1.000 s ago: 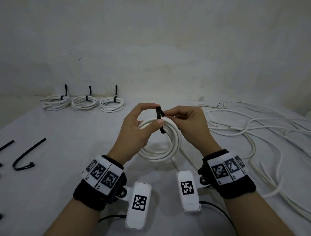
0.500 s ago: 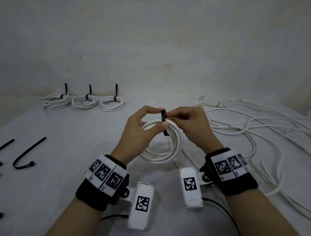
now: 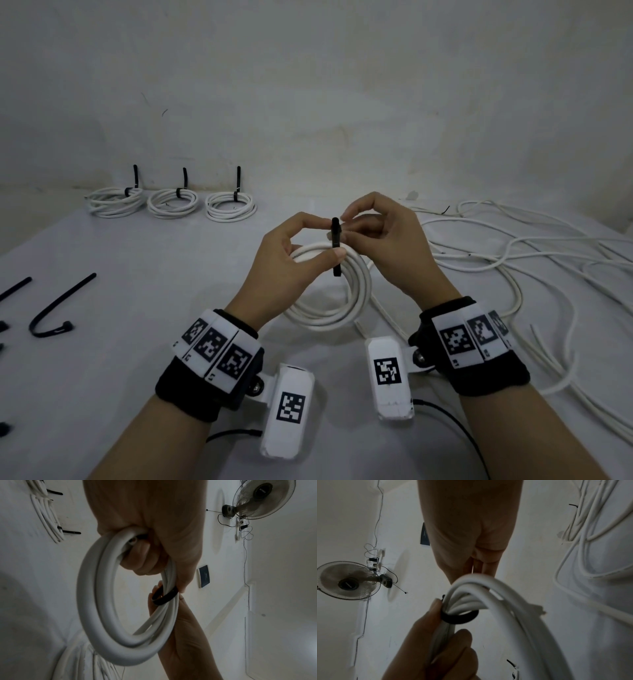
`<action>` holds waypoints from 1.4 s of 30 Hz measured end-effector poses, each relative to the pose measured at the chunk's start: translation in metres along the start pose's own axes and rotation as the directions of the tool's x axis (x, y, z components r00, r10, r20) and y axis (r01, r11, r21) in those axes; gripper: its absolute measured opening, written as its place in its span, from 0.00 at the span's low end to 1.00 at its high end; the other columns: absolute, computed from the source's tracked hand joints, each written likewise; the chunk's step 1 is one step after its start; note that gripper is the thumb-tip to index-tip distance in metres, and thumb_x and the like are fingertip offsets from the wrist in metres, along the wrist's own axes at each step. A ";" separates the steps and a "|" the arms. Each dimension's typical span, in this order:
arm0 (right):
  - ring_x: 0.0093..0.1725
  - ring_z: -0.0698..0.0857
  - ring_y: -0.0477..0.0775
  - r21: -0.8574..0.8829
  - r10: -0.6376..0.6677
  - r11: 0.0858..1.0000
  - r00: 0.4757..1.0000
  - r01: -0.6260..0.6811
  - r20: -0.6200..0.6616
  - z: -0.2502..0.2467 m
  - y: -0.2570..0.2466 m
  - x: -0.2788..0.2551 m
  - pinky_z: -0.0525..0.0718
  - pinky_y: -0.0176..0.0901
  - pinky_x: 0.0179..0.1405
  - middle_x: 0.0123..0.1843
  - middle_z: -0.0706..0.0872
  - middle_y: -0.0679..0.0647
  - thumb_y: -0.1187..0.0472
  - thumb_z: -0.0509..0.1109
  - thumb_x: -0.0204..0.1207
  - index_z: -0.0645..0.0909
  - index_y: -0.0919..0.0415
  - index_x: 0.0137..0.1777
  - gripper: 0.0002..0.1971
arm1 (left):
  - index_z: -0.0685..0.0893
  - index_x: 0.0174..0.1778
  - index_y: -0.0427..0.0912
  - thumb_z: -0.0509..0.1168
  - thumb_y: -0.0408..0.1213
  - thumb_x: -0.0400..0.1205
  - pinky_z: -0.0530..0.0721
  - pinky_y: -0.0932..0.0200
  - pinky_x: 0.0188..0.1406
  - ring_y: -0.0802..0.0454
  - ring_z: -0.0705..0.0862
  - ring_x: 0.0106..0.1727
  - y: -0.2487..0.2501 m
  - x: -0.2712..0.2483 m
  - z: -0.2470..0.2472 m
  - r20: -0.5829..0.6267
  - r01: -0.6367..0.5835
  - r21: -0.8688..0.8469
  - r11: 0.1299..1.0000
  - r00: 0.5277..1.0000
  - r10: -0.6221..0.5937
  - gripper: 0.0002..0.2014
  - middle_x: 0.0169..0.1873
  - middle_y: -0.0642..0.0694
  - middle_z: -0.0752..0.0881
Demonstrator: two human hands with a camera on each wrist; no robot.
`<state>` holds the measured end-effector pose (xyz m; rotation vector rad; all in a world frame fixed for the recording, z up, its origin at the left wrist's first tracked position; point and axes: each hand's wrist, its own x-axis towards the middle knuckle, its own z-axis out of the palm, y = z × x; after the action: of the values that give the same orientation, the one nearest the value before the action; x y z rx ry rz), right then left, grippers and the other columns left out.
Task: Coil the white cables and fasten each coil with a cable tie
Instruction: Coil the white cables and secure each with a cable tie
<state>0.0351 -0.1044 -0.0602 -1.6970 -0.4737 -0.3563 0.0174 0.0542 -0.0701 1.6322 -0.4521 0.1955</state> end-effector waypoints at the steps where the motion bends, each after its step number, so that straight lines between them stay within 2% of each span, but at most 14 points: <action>1: 0.41 0.90 0.57 -0.036 -0.009 0.999 1.000 0.010 0.018 0.000 -0.001 0.000 0.88 0.47 0.44 0.39 0.90 0.61 0.77 0.71 0.72 0.80 0.61 0.43 0.10 | 0.81 0.51 0.44 0.71 0.31 0.76 0.66 0.75 0.18 0.63 0.70 0.14 0.001 0.000 0.000 0.002 -0.004 0.005 1.000 1.000 0.004 0.10 0.12 0.58 0.76; 4: 0.40 0.88 0.57 -0.085 -0.019 0.996 1.000 0.018 -0.011 0.003 -0.002 0.000 0.88 0.51 0.44 0.37 0.87 0.53 0.71 0.72 0.74 0.82 0.60 0.39 0.06 | 0.81 0.53 0.42 0.71 0.31 0.76 0.67 0.77 0.18 0.64 0.74 0.14 0.002 -0.001 -0.001 0.016 -0.005 0.019 1.000 1.000 0.004 0.11 0.14 0.58 0.79; 7: 0.36 0.86 0.52 -0.162 -0.067 0.985 0.996 0.055 -0.067 0.004 -0.002 0.000 0.87 0.48 0.41 0.34 0.86 0.51 0.65 0.75 0.72 0.83 0.61 0.37 0.05 | 0.82 0.54 0.42 0.71 0.31 0.76 0.68 0.77 0.19 0.65 0.75 0.15 0.004 -0.002 0.000 0.035 -0.001 0.035 0.999 0.999 0.000 0.11 0.17 0.55 0.83; 11: 0.35 0.83 0.47 -0.269 -0.125 0.959 0.984 0.087 -0.126 0.011 0.001 0.001 0.85 0.44 0.38 0.33 0.84 0.47 0.65 0.73 0.75 0.80 0.57 0.36 0.08 | 0.83 0.54 0.46 0.71 0.33 0.77 0.66 0.73 0.18 0.62 0.69 0.15 0.001 0.000 0.000 0.036 0.024 0.059 0.998 0.999 -0.026 0.11 0.18 0.55 0.81; 13: 0.33 0.82 0.47 -0.227 -0.099 0.973 0.973 0.050 -0.209 0.009 0.003 0.003 0.83 0.38 0.30 0.32 0.82 0.49 0.65 0.72 0.76 0.78 0.55 0.36 0.09 | 0.83 0.53 0.45 0.71 0.32 0.77 0.66 0.74 0.18 0.63 0.70 0.15 -0.002 0.000 0.000 0.067 0.023 0.097 0.995 0.997 -0.030 0.11 0.21 0.53 0.83; 17: 0.29 0.80 0.42 -0.086 -0.034 0.996 0.926 0.002 -0.377 -0.002 0.003 0.007 0.81 0.33 0.26 0.31 0.79 0.52 0.65 0.69 0.78 0.77 0.60 0.39 0.07 | 0.83 0.51 0.41 0.72 0.31 0.76 0.66 0.75 0.19 0.64 0.70 0.15 -0.002 -0.001 0.005 0.126 0.006 0.149 0.989 0.992 -0.025 0.09 0.14 0.59 0.77; 19: 0.30 0.81 0.42 -0.055 -0.018 0.998 0.934 -0.002 -0.356 0.001 0.003 0.007 0.82 0.34 0.27 0.34 0.81 0.53 0.64 0.68 0.79 0.77 0.62 0.42 0.05 | 0.83 0.51 0.41 0.72 0.31 0.76 0.66 0.74 0.19 0.63 0.70 0.15 -0.003 0.000 0.004 0.112 0.006 0.156 0.988 0.993 -0.024 0.09 0.14 0.59 0.76; 22: 0.32 0.82 0.43 -0.031 0.006 0.999 0.973 -0.013 -0.230 0.005 -0.001 0.006 0.83 0.35 0.29 0.35 0.83 0.53 0.65 0.70 0.78 0.78 0.60 0.42 0.05 | 0.83 0.50 0.43 0.72 0.32 0.76 0.66 0.74 0.19 0.63 0.70 0.15 -0.007 0.003 -0.001 0.060 0.018 0.170 0.985 0.998 -0.029 0.09 0.14 0.59 0.77; 25: 0.30 0.83 0.45 -0.081 0.005 0.997 0.995 -0.014 -0.104 0.007 -0.003 0.004 0.83 0.36 0.30 0.34 0.85 0.55 0.68 0.71 0.76 0.81 0.60 0.40 0.05 | 0.83 0.51 0.42 0.71 0.35 0.77 0.66 0.75 0.19 0.64 0.72 0.15 -0.006 0.003 0.001 0.033 0.026 0.133 0.991 0.999 -0.031 0.08 0.21 0.56 0.83; 28: 0.27 0.83 0.45 -0.092 -0.021 0.996 0.988 0.007 -0.153 0.009 -0.001 0.003 0.84 0.37 0.30 0.32 0.85 0.55 0.70 0.73 0.74 0.79 0.61 0.35 0.09 | 0.83 0.51 0.39 0.70 0.35 0.78 0.66 0.76 0.18 0.65 0.74 0.15 -0.005 0.001 0.005 0.045 0.039 0.092 0.995 0.998 -0.044 0.08 0.27 0.48 0.86; 33: 0.22 0.81 0.43 -0.107 -0.027 0.994 0.961 -0.003 -0.274 0.006 0.005 0.006 0.81 0.34 0.25 0.31 0.86 0.52 0.72 0.74 0.72 0.80 0.73 0.35 0.07 | 0.83 0.50 0.41 0.71 0.35 0.77 0.64 0.74 0.16 0.64 0.69 0.14 -0.011 0.001 0.007 0.070 0.084 0.016 0.996 0.994 -0.085 0.07 0.24 0.50 0.84; 38: 0.24 0.82 0.44 -0.004 0.040 0.999 0.964 -0.042 -0.263 0.005 0.010 0.007 0.82 0.35 0.28 0.31 0.85 0.55 0.69 0.73 0.74 0.81 0.66 0.35 0.07 | 0.84 0.48 0.46 0.72 0.37 0.77 0.66 0.73 0.18 0.63 0.69 0.16 -0.015 0.002 0.006 0.037 0.059 0.044 0.997 0.997 -0.061 0.05 0.25 0.51 0.85; 40: 0.31 0.84 0.45 -0.013 0.039 0.999 0.982 -0.042 -0.187 0.006 0.012 0.005 0.84 0.37 0.34 0.34 0.86 0.54 0.65 0.71 0.77 0.81 0.61 0.39 0.06 | 0.84 0.47 0.47 0.71 0.37 0.78 0.66 0.73 0.17 0.63 0.70 0.16 -0.016 0.004 0.005 -0.005 0.070 0.012 0.998 0.998 -0.069 0.05 0.26 0.52 0.85; 42: 0.38 0.87 0.49 -0.044 0.071 0.996 0.996 -0.073 -0.050 0.011 0.012 0.001 0.86 0.41 0.39 0.41 0.87 0.54 0.59 0.68 0.80 0.81 0.58 0.46 0.04 | 0.82 0.48 0.48 0.69 0.38 0.79 0.65 0.70 0.15 0.62 0.67 0.15 -0.017 0.007 0.004 -0.077 0.097 -0.068 0.993 0.992 -0.102 0.04 0.20 0.54 0.82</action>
<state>0.0422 -0.0955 -0.0722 -1.7409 -0.3710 -0.3571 0.0303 0.0500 -0.0835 1.5740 -0.3114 0.1692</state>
